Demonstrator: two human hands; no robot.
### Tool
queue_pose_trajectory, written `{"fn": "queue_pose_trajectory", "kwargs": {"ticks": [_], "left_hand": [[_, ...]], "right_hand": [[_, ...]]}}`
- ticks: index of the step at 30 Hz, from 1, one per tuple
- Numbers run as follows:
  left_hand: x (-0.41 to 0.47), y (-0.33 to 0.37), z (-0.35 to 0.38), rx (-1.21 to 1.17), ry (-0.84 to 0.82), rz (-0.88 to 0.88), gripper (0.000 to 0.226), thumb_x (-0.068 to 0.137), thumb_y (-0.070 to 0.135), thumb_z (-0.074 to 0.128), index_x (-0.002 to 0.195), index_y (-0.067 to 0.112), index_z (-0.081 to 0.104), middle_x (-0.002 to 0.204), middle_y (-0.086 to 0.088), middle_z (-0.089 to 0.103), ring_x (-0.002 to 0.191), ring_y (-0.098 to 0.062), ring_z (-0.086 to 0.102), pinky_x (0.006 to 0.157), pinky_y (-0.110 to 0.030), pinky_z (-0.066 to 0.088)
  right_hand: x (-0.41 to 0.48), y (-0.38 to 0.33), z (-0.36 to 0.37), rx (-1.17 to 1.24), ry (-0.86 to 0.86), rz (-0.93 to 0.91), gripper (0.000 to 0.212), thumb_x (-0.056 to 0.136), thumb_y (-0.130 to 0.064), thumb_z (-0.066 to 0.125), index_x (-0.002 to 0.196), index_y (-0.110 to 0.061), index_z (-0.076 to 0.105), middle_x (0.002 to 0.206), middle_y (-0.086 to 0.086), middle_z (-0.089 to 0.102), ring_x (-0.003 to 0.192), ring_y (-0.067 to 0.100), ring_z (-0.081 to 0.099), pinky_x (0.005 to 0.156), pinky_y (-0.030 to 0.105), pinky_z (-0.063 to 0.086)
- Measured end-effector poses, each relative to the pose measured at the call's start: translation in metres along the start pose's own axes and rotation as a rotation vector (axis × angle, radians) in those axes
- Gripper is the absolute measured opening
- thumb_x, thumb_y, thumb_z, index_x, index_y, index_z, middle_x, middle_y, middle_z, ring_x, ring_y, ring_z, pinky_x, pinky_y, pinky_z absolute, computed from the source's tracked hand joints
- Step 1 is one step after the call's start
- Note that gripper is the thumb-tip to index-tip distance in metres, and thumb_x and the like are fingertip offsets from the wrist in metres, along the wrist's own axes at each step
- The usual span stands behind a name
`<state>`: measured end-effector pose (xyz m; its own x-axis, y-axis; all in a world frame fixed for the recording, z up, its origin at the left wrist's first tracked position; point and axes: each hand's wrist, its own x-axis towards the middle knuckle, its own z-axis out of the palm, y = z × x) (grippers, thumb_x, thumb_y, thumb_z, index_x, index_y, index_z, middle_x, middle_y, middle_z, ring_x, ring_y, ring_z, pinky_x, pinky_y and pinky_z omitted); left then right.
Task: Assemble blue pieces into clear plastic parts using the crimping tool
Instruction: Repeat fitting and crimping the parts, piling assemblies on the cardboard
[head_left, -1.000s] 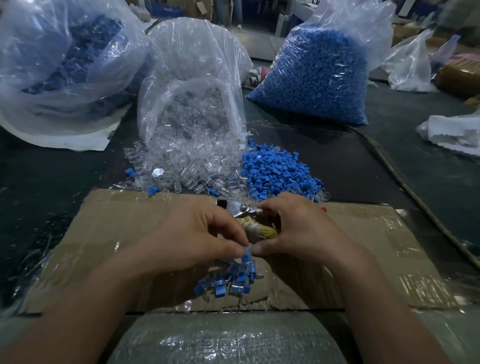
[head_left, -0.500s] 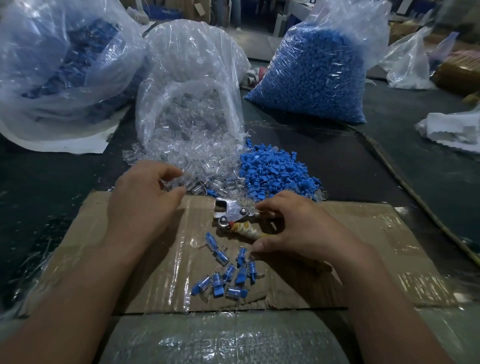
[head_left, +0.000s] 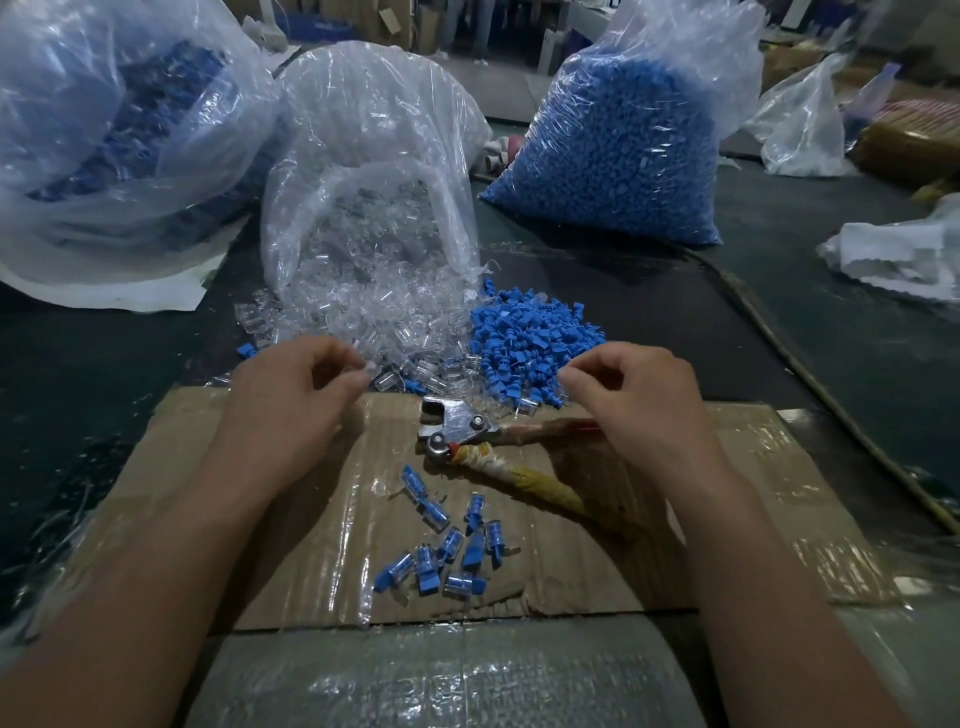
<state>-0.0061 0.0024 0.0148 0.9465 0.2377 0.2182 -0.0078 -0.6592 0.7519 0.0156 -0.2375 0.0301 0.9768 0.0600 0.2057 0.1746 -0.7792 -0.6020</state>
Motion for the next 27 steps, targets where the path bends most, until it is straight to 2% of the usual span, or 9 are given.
{"fn": "queue_pose_trajectory", "kwargs": {"ticks": [2, 4, 7, 10, 13, 16, 19, 24, 27], "left_hand": [[-0.003, 0.005, 0.002, -0.198, -0.061, -0.033, 0.014, 0.086, 0.012, 0.061, 0.084, 0.026, 0.064, 0.077, 0.009, 0.064, 0.064, 0.000, 0.061, 0.050, -0.009, 0.042], [-0.006, 0.009, 0.003, -0.380, -0.131, -0.072, 0.023, 0.087, 0.005, 0.058, 0.082, 0.027, 0.064, 0.075, 0.005, 0.068, 0.062, 0.006, 0.063, 0.050, -0.005, 0.044], [-0.009, 0.015, 0.003, -0.527, -0.218, -0.122, 0.025, 0.083, 0.001, 0.059, 0.082, 0.025, 0.067, 0.073, 0.003, 0.071, 0.065, 0.001, 0.066, 0.051, -0.007, 0.046], [-0.010, 0.017, 0.001, -0.565, -0.283, -0.136, 0.022, 0.069, 0.008, 0.068, 0.084, 0.025, 0.069, 0.078, 0.006, 0.071, 0.066, -0.004, 0.067, 0.052, -0.009, 0.047], [-0.010, 0.019, 0.001, -0.598, -0.309, -0.145, 0.025, 0.061, 0.024, 0.064, 0.085, 0.022, 0.069, 0.073, 0.005, 0.072, 0.062, -0.002, 0.066, 0.050, -0.009, 0.047], [-0.010, 0.020, 0.003, -0.627, -0.316, -0.124, 0.024, 0.063, 0.023, 0.061, 0.086, 0.020, 0.068, 0.066, 0.004, 0.070, 0.058, -0.002, 0.064, 0.050, -0.009, 0.047], [-0.010, 0.018, 0.005, -0.737, -0.321, -0.151, 0.021, 0.064, 0.018, 0.059, 0.082, 0.020, 0.070, 0.068, -0.003, 0.070, 0.060, -0.008, 0.065, 0.053, -0.014, 0.050], [-0.010, 0.015, 0.005, -0.771, -0.358, -0.179, 0.032, 0.058, 0.011, 0.065, 0.089, 0.018, 0.070, 0.079, -0.006, 0.073, 0.071, -0.014, 0.070, 0.055, -0.017, 0.052], [-0.009, 0.014, 0.006, -0.806, -0.354, -0.197, 0.028, 0.060, 0.010, 0.063, 0.088, 0.013, 0.068, 0.081, -0.010, 0.072, 0.074, -0.019, 0.071, 0.058, -0.019, 0.054]], "right_hand": [[0.003, 0.005, -0.002, -0.001, 0.076, 0.041, 0.019, 0.085, -0.030, 0.063, 0.068, -0.035, 0.057, 0.065, -0.022, 0.056, 0.063, -0.007, 0.052, 0.056, 0.010, 0.036], [0.006, 0.011, -0.004, -0.003, 0.120, 0.084, 0.015, 0.085, -0.030, 0.062, 0.071, -0.033, 0.059, 0.066, -0.022, 0.056, 0.064, -0.005, 0.053, 0.057, 0.012, 0.038], [0.008, 0.017, -0.004, -0.005, 0.116, 0.112, 0.015, 0.085, -0.028, 0.063, 0.071, -0.033, 0.059, 0.066, -0.022, 0.055, 0.065, -0.006, 0.052, 0.056, 0.011, 0.036], [0.011, 0.016, 0.001, -0.028, 0.049, 0.081, 0.010, 0.084, -0.026, 0.064, 0.075, -0.030, 0.064, 0.067, -0.024, 0.053, 0.066, -0.006, 0.050, 0.058, 0.011, 0.036], [0.014, 0.011, 0.011, -0.147, -0.012, 0.019, 0.008, 0.085, -0.026, 0.065, 0.088, -0.023, 0.071, 0.069, -0.023, 0.049, 0.066, -0.005, 0.046, 0.058, 0.012, 0.032], [0.016, 0.008, 0.018, -0.277, -0.065, 0.030, 0.018, 0.084, -0.033, 0.064, 0.097, -0.022, 0.071, 0.086, -0.010, 0.060, 0.076, 0.003, 0.052, 0.066, 0.022, 0.043], [0.019, 0.007, 0.022, -0.313, -0.094, 0.092, 0.021, 0.085, -0.032, 0.063, 0.100, -0.021, 0.070, 0.098, -0.004, 0.065, 0.080, 0.008, 0.048, 0.071, 0.025, 0.040], [0.016, 0.009, 0.021, -0.305, -0.084, 0.081, 0.017, 0.084, -0.029, 0.063, 0.098, -0.022, 0.070, 0.098, -0.005, 0.063, 0.085, 0.009, 0.053, 0.073, 0.027, 0.043], [0.012, 0.011, 0.014, -0.203, -0.029, 0.067, 0.007, 0.084, -0.027, 0.063, 0.089, -0.024, 0.068, 0.083, -0.013, 0.058, 0.079, 0.004, 0.051, 0.070, 0.025, 0.041]]}}
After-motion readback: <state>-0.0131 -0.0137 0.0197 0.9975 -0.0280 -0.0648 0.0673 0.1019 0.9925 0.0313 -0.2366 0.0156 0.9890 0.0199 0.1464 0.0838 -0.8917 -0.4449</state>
